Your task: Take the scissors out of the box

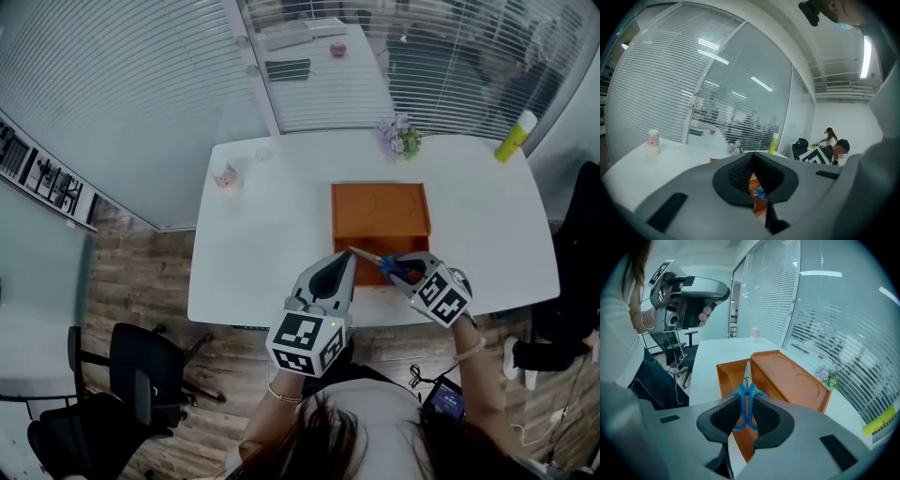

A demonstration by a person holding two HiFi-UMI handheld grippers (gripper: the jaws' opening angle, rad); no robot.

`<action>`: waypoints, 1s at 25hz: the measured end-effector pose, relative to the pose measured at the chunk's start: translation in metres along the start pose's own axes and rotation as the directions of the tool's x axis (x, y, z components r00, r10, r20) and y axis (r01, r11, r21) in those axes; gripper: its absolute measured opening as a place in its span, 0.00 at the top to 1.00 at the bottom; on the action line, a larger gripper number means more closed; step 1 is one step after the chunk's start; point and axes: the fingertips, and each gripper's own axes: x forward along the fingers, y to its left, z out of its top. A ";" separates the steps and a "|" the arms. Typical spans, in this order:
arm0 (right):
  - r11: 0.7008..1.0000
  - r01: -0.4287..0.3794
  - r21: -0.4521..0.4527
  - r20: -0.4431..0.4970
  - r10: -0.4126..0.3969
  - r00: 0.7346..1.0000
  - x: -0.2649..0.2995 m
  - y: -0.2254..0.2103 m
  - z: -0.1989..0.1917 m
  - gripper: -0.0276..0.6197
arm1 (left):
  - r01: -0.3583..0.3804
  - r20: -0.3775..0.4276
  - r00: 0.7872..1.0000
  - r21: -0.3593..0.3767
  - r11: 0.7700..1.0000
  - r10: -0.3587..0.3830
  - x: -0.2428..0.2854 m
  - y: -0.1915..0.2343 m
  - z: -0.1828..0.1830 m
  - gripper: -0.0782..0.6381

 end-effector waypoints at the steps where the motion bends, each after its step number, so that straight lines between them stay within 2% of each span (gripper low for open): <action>1: 1.000 0.005 0.017 0.013 -0.006 1.000 -0.003 0.000 0.001 0.79 | 0.002 0.001 1.000 0.003 1.000 -0.002 -0.002 -0.003 0.000 0.87; 10: 0.989 0.059 0.136 0.145 -0.079 0.986 -0.031 0.004 0.014 0.79 | 0.005 0.017 1.000 0.026 1.000 -0.005 -0.020 -0.024 0.002 0.87; 16: 0.971 0.085 0.224 0.244 -0.140 0.960 -0.049 0.003 0.023 0.79 | -0.005 0.036 0.999 0.043 0.999 0.003 -0.032 -0.032 0.007 0.87; 25: 0.956 0.098 0.277 0.363 -0.199 0.910 -0.086 0.017 0.044 0.79 | -0.022 0.057 0.998 0.061 0.998 0.019 -0.050 -0.046 0.012 0.87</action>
